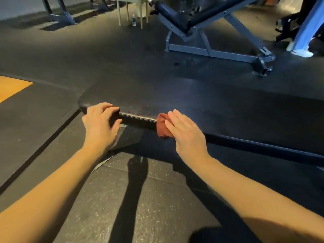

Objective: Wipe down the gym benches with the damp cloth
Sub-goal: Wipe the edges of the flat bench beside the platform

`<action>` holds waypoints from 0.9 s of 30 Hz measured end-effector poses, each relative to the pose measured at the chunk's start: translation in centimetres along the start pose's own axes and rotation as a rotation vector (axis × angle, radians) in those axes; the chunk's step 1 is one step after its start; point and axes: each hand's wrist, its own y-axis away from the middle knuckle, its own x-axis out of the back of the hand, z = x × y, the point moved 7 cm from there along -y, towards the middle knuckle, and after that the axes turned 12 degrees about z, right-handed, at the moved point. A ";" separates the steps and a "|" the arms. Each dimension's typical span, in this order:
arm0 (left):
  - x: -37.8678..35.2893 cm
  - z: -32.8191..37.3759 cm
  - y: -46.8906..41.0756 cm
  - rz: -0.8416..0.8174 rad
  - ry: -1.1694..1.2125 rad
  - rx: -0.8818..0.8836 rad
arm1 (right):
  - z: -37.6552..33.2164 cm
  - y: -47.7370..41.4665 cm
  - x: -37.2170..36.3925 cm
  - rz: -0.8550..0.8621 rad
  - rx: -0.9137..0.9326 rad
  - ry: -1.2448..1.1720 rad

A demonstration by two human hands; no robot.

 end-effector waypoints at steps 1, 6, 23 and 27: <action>0.2 0.7 0.4 -0.053 -0.014 0.011 | 1.3 0.9 0.6 -0.048 -0.022 0.001; 3.8 6.3 0.6 -0.366 -0.024 -0.086 | 5.6 2.7 8.2 -0.168 -0.444 -0.217; 40.2 26.9 -18.5 -0.813 0.398 0.280 | 1.5 -21.3 51.0 -0.534 -0.619 -0.961; 47.0 28.7 -20.5 -0.711 0.401 0.388 | 1.8 -24.4 55.6 -0.585 -0.447 -0.887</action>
